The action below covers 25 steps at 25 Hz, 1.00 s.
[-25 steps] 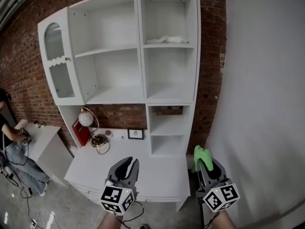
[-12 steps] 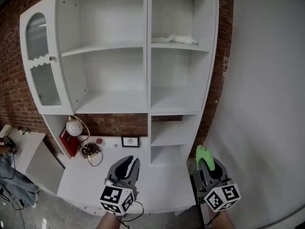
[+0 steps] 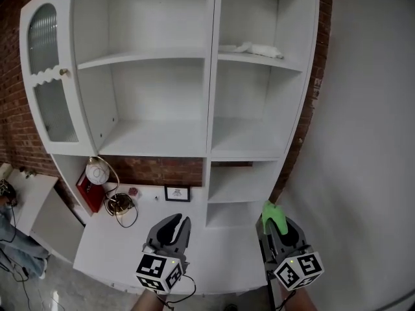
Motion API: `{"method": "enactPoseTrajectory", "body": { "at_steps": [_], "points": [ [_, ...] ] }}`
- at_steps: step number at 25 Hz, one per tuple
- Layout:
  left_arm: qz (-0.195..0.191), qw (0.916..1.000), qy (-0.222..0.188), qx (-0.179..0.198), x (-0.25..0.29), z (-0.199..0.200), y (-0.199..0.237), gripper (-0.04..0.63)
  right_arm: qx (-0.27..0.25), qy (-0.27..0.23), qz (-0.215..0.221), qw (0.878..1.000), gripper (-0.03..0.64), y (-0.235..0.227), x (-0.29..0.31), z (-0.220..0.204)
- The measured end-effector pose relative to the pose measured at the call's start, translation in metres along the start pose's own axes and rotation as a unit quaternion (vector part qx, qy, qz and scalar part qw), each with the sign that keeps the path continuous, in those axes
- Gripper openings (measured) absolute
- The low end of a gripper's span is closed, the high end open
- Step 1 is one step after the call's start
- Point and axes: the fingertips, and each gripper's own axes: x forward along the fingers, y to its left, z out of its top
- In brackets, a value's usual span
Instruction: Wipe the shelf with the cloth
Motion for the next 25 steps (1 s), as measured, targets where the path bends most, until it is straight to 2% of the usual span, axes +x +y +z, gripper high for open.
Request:
{"method": "enactPoseTrajectory", "body": {
  "at_steps": [5, 17, 25],
  "points": [
    [0.017, 0.9997, -0.002, 0.015, 0.018, 0.008, 0.000, 0.072, 0.007, -0.005, 0.024, 1.000, 0.112, -0.011, 0.026, 0.005],
    [0.052, 0.9968, -0.028, 0.053, 0.071, 0.040, -0.023, 0.072, 0.018, -0.039, 0.102, 0.994, 0.112, -0.051, 0.080, 0.046],
    [0.059, 0.9954, -0.031, 0.070, 0.085, 0.049, -0.005, 0.072, 0.037, -0.057, 0.135, 0.989, 0.110, -0.053, 0.127, 0.082]
  ]
}}
